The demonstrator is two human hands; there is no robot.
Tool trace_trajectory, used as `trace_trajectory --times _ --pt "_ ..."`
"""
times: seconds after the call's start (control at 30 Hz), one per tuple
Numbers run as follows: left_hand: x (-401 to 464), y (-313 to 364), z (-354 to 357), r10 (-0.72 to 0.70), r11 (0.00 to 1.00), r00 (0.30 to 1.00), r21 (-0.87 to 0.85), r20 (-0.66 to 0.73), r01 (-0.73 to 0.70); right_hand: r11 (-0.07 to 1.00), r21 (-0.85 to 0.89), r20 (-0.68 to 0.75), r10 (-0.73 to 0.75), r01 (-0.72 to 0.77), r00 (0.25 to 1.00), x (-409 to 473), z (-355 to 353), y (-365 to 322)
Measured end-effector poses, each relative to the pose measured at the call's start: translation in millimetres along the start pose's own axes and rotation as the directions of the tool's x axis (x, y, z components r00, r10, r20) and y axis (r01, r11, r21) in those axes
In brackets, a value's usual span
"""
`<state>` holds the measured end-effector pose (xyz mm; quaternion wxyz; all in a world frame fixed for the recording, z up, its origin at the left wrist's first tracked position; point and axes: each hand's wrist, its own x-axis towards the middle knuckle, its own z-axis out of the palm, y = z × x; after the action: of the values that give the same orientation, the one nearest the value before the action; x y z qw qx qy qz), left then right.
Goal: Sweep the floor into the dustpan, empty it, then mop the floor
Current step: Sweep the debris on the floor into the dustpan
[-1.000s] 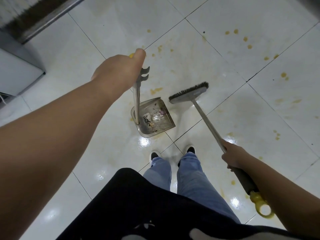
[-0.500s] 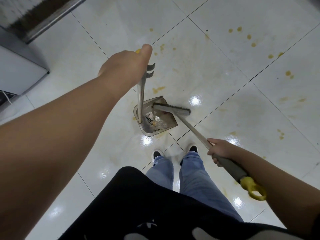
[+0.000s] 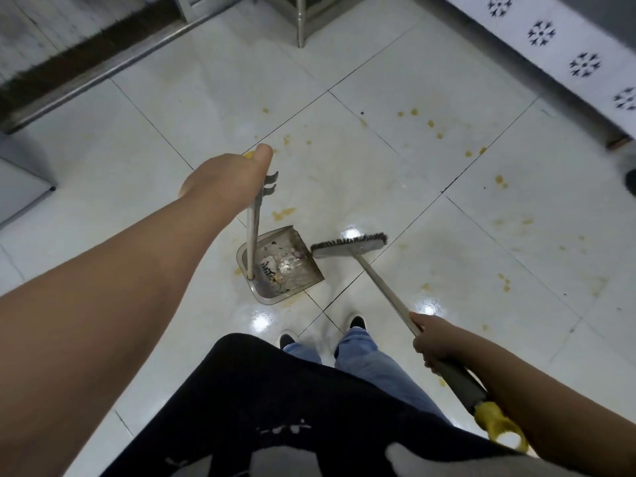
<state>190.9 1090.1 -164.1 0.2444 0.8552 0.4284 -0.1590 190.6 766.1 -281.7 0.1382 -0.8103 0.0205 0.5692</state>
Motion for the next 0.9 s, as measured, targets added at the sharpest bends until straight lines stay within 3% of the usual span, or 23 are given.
trace_trajectory --times 0.23,0.33,0.37,0.43,0.47,0.53,0.67,0.9 --pt "-4.6 -9.7 -3.6 0.025 0.993 0.998 -0.113 0.051 -0.019 0.999 -0.049 0.049 0.025 -0.023 0.998 -6.5 30.8 -8.3" --pt "-4.3 -27.9 -13.2 0.028 0.956 0.992 -0.292 0.122 0.009 0.959 0.269 0.105 0.067 -0.093 0.992 -8.9 27.9 -6.1" --pt "-4.3 -30.6 -15.6 0.034 0.945 0.991 -0.326 0.131 0.01 0.889 0.439 0.132 0.076 -0.127 0.988 -10.4 24.7 -0.4" --pt "-5.2 -26.6 -19.7 0.06 0.924 0.99 -0.382 0.129 -0.006 0.63 0.755 0.161 0.092 -0.182 0.983 -18.0 16.5 15.7" --pt "-6.5 -19.9 -22.2 0.076 0.914 0.989 -0.406 0.125 -0.018 0.505 0.841 0.17 0.099 -0.196 0.981 -21.9 12.0 25.7" --pt "-11.4 -3.6 -25.8 0.103 0.896 0.987 -0.443 0.127 -0.037 0.353 0.909 0.203 0.088 -0.221 0.975 -29.4 2.9 44.2" --pt "-27.0 31.6 -17.4 0.144 0.894 0.983 -0.44 0.114 -0.08 0.185 0.955 0.226 0.045 -0.23 0.973 -38.4 -21.4 81.8" --pt "-90.3 151.1 60.8 0.239 0.897 0.951 -0.42 0.198 -0.138 0.029 0.985 0.171 0.004 -0.171 0.985 -50.5 -76.5 189.7"
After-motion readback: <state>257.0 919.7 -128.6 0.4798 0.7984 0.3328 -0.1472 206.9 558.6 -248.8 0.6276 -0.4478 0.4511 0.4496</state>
